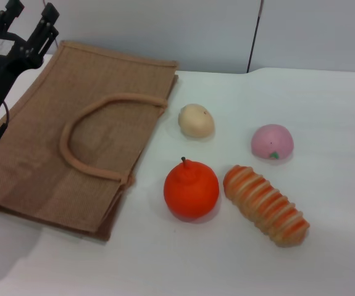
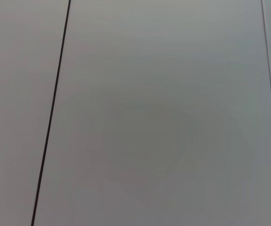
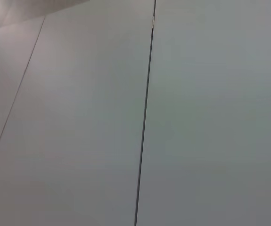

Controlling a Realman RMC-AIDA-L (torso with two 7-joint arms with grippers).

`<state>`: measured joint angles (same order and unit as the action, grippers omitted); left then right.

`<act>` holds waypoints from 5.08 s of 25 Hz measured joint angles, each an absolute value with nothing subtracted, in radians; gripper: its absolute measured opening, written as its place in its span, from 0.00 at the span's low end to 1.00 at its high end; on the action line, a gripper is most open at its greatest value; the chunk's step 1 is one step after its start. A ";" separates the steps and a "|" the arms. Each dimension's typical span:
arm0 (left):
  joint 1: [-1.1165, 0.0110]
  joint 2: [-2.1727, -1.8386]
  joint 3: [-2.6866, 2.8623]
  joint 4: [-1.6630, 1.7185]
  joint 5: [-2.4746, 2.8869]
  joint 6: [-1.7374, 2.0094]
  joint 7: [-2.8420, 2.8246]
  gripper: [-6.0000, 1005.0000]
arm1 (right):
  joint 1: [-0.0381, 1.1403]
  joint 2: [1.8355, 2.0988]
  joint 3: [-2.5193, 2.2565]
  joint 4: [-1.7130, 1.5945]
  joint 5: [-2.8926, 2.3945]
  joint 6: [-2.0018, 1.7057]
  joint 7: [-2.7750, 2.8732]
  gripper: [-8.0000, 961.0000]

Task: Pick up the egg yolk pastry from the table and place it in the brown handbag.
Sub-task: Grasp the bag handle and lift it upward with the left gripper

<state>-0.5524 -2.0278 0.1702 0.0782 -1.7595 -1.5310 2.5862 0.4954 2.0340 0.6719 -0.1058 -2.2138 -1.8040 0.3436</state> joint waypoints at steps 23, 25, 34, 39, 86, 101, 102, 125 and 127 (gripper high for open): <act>-0.555 -1.981 0.184 0.099 -1.731 -1.517 2.286 0.72 | 0.496 2.034 0.671 -0.106 -2.215 -1.795 0.344 0.93; -0.557 -1.973 0.185 0.119 -1.704 -1.508 2.223 0.72 | 0.496 2.034 0.670 -0.106 -2.215 -1.795 0.344 0.93; -0.600 -1.963 0.184 0.398 -1.374 -1.318 1.593 0.72 | 0.495 2.034 0.670 -0.107 -2.215 -1.795 0.344 0.93; -0.665 -1.947 0.184 0.569 -1.021 -1.289 1.227 0.72 | 0.495 2.033 0.669 -0.107 -2.215 -1.795 0.344 0.93; -0.850 -1.925 0.537 0.517 -0.412 -1.086 0.834 0.72 | 0.501 2.032 0.672 -0.106 -2.209 -1.795 0.344 0.93; -0.854 -1.926 0.537 0.515 -0.397 -1.087 0.823 0.44 | 0.496 2.033 0.672 -0.106 -2.209 -1.793 0.344 0.93; -0.854 -1.926 0.537 0.515 -0.397 -1.087 0.822 0.37 | 0.496 2.033 0.672 -0.106 -2.209 -1.793 0.344 0.93; -0.787 -1.940 0.523 0.522 -0.790 -1.082 1.073 0.14 | 0.495 2.032 0.672 -0.106 -2.212 -1.794 0.344 0.93; -0.762 -1.939 0.523 0.519 -0.911 -1.122 1.155 0.14 | 0.495 2.033 0.672 -0.106 -2.213 -1.793 0.344 0.93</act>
